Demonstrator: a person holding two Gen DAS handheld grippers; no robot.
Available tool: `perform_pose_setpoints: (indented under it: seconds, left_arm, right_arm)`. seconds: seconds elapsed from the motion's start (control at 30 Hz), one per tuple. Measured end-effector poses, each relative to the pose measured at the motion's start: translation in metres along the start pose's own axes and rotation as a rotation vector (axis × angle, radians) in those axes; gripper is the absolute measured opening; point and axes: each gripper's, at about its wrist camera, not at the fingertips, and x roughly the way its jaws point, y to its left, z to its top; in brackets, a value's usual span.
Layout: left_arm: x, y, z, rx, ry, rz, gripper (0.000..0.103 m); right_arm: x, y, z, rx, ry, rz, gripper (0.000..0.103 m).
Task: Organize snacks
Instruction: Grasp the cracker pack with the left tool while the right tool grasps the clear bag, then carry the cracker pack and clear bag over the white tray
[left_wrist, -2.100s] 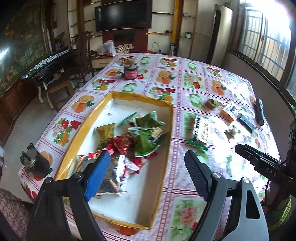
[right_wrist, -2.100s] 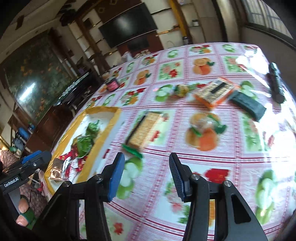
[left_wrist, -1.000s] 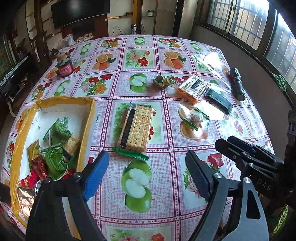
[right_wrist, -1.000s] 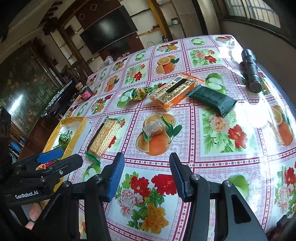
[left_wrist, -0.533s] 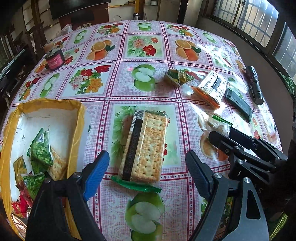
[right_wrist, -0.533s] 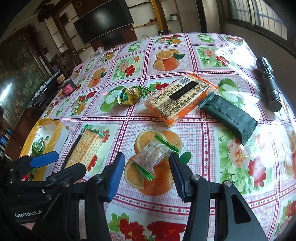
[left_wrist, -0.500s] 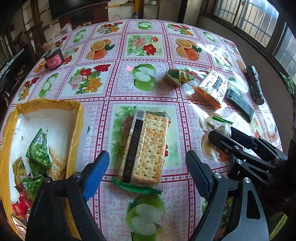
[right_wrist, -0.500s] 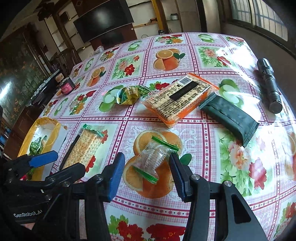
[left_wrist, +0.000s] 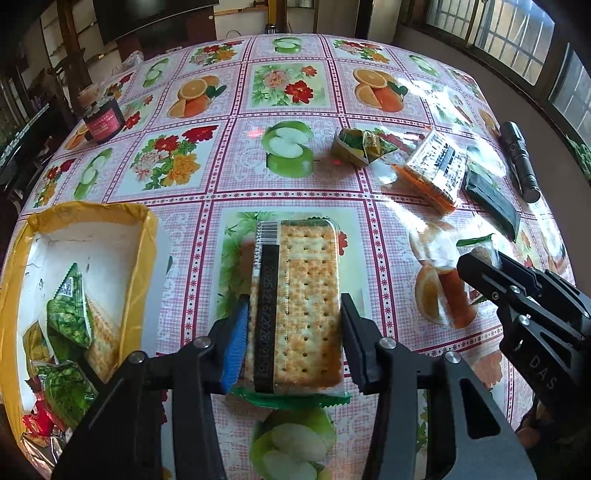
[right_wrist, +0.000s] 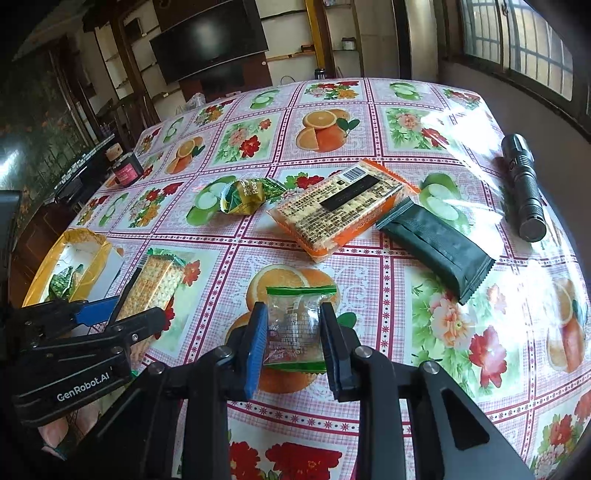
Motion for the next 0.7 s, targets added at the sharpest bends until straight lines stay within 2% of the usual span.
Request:
perform_pose_setpoints:
  seconds: [0.23, 0.37, 0.7]
  left_arm:
    - [-0.042, -0.004, -0.018, -0.015, -0.06, -0.001, 0.048]
    - [-0.069, 0.001, -0.033, -0.041, -0.096, 0.04, 0.048]
    - [-0.11, 0.03, -0.062, -0.089, -0.149, 0.131, 0.048]
  right_arm:
    - [-0.038, -0.003, -0.011, 0.037, -0.038, 0.057, 0.028]
    - [-0.056, 0.0, -0.017, 0.068, -0.052, 0.126, 0.028]
    - [-0.075, 0.042, -0.027, 0.009, -0.061, 0.211, 0.028]
